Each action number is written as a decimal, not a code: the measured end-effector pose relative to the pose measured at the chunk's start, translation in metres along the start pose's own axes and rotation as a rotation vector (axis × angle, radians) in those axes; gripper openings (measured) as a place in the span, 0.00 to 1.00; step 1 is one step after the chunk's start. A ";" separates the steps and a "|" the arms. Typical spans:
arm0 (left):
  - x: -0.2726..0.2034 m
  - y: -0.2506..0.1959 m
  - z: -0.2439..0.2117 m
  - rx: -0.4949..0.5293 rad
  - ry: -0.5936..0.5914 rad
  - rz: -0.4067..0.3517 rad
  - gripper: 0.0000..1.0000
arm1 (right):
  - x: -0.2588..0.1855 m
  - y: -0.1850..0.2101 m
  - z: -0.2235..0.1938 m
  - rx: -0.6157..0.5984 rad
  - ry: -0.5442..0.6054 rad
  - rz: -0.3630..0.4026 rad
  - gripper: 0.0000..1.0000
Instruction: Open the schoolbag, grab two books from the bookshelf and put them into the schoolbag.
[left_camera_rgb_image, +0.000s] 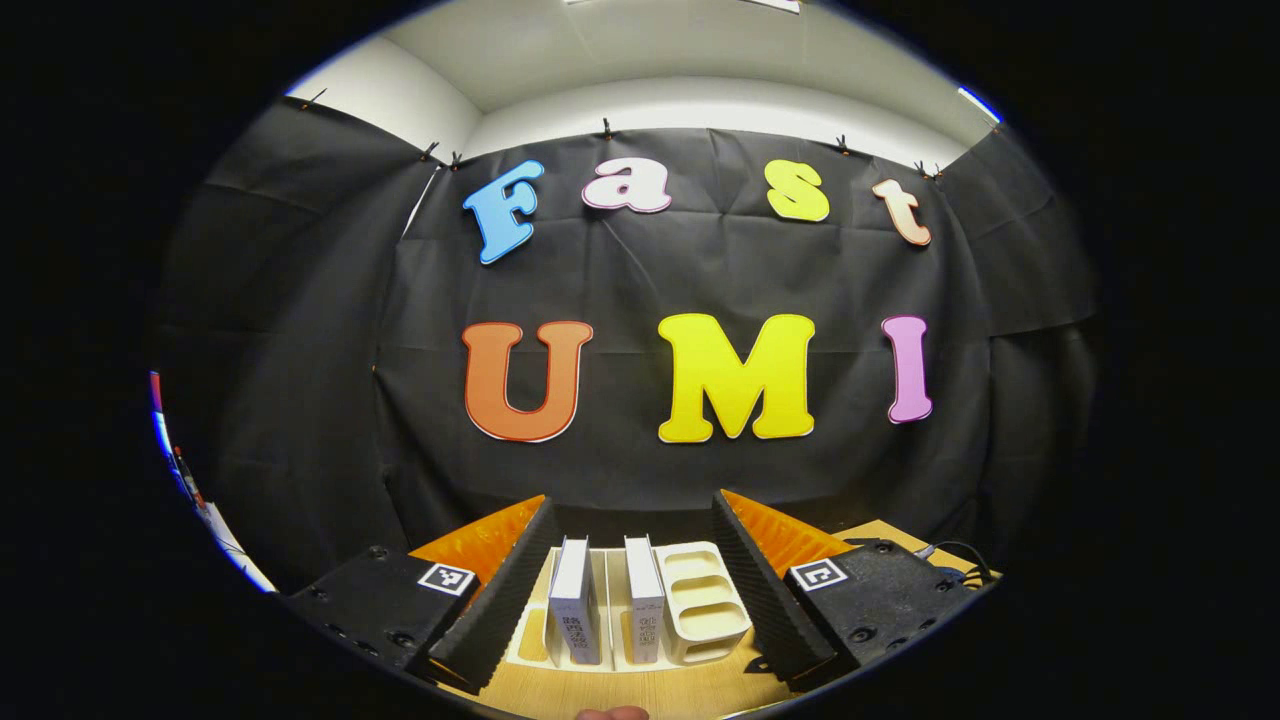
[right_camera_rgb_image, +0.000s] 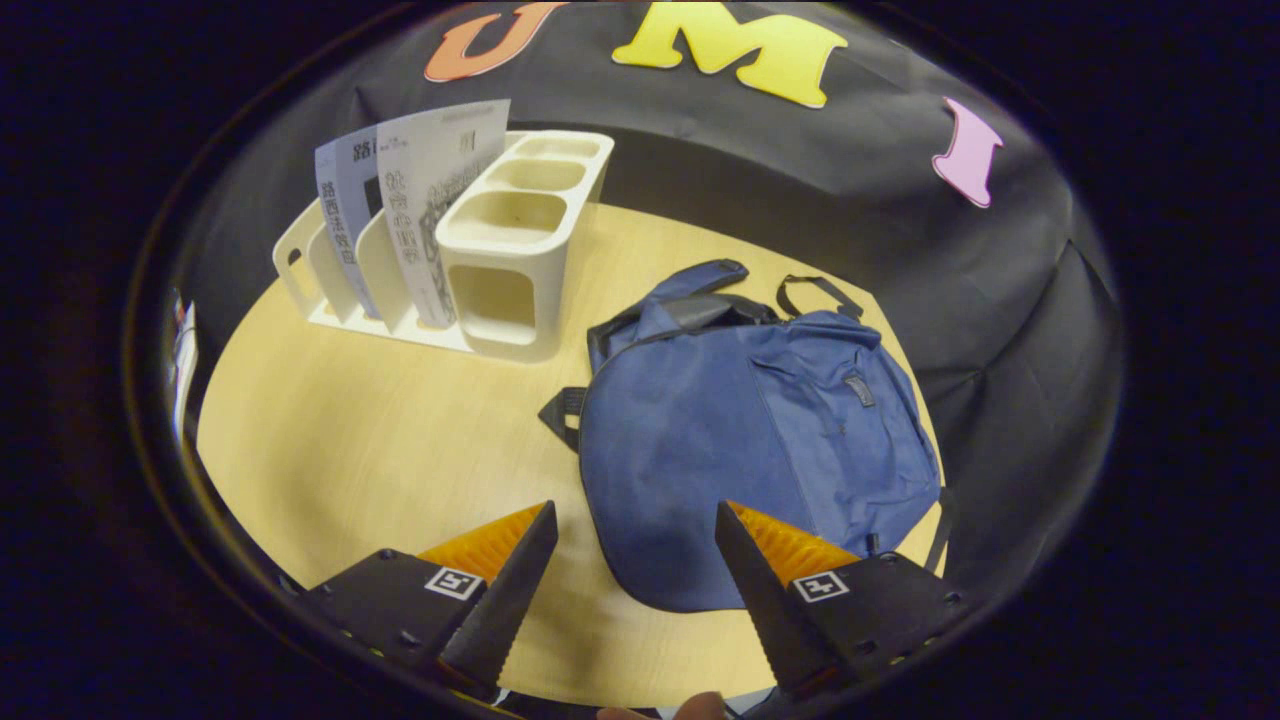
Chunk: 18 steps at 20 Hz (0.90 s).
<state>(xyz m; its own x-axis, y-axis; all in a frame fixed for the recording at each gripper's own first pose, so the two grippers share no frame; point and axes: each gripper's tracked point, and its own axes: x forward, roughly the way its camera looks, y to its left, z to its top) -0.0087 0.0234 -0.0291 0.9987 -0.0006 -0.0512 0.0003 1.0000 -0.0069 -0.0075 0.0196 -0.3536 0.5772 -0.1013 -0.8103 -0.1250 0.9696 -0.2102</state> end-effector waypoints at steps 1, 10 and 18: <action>0.000 0.002 0.000 -0.005 0.005 0.004 0.98 | 0.009 0.001 -0.002 -0.004 0.019 -0.015 0.96; -0.003 0.018 -0.016 -0.029 0.052 0.046 0.98 | 0.044 -0.008 -0.008 -0.077 0.063 -0.185 0.96; -0.001 0.014 -0.019 -0.038 0.062 0.044 0.98 | 0.035 -0.017 0.009 -0.065 -0.009 -0.203 0.89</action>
<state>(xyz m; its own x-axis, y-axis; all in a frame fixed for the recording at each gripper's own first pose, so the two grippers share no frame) -0.0110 0.0374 -0.0478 0.9925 0.0420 -0.1145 -0.0470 0.9980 -0.0415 0.0218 0.0011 -0.3731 0.6027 -0.2905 -0.7432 -0.0575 0.9132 -0.4035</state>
